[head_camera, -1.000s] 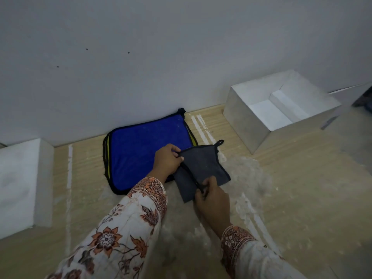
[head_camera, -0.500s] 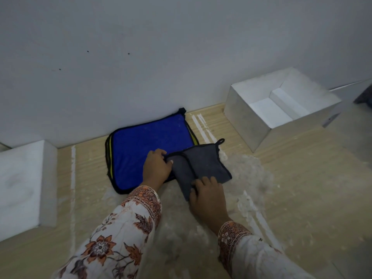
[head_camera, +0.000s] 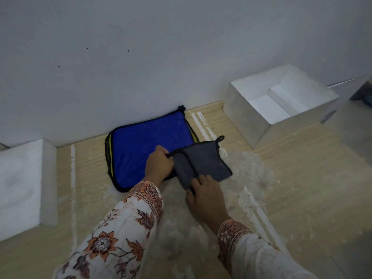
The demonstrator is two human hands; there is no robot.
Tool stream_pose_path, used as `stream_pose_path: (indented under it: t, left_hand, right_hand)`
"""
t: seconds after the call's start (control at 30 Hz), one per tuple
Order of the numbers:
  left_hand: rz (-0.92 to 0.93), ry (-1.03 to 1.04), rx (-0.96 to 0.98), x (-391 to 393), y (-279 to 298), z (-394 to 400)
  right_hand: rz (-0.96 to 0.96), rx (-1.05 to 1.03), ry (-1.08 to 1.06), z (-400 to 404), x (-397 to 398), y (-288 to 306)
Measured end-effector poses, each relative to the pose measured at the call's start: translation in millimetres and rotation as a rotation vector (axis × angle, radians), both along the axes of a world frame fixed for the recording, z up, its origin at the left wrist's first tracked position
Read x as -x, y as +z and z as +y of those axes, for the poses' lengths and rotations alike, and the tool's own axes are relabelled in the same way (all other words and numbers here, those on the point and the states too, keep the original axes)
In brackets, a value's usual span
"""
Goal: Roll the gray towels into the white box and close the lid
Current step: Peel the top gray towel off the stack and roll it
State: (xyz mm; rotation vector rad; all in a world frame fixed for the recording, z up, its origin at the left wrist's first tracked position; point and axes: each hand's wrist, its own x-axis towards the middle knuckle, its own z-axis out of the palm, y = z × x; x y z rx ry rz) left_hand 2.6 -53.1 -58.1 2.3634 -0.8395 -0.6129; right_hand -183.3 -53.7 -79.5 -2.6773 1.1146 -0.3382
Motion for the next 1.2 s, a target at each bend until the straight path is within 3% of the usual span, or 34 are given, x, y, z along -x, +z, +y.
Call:
stream_pose_path:
  t: [0.17,0.33,0.53,0.77,1.03,1.13,1.2]
  left_hand:
    - [-0.001,0.090,0.157,-1.9,4.0,13.3]
    - [0.006,0.122,0.176,-4.4,2.6,34.4]
    - [0.034,0.092,0.230,8.7,15.9,14.9]
    - [0.042,0.027,0.251,31.8,18.4,-22.5]
    - [0.060,-0.046,0.079,34.3,6.1,-35.4]
    - [0.062,-0.093,0.100,32.0,7.4,-31.9]
    - [-0.039,-0.089,0.099,29.2,7.1,-25.9]
  right_hand:
    - [-0.080,-0.111,0.028,9.8,3.8,6.6]
    - [-0.175,-0.269,0.007,14.6,9.1,15.3]
    - [-0.385,-0.411,-0.184,5.6,18.5,20.0]
    - [-0.397,-0.475,-0.313,-7.2,27.9,10.7]
    - [-0.195,-0.395,-0.315,-25.2,28.6,3.9]
    - [-0.228,-0.247,-0.223,-21.9,25.7,5.0]
    - [-0.255,-0.191,-0.132,-19.6,20.9,6.1]
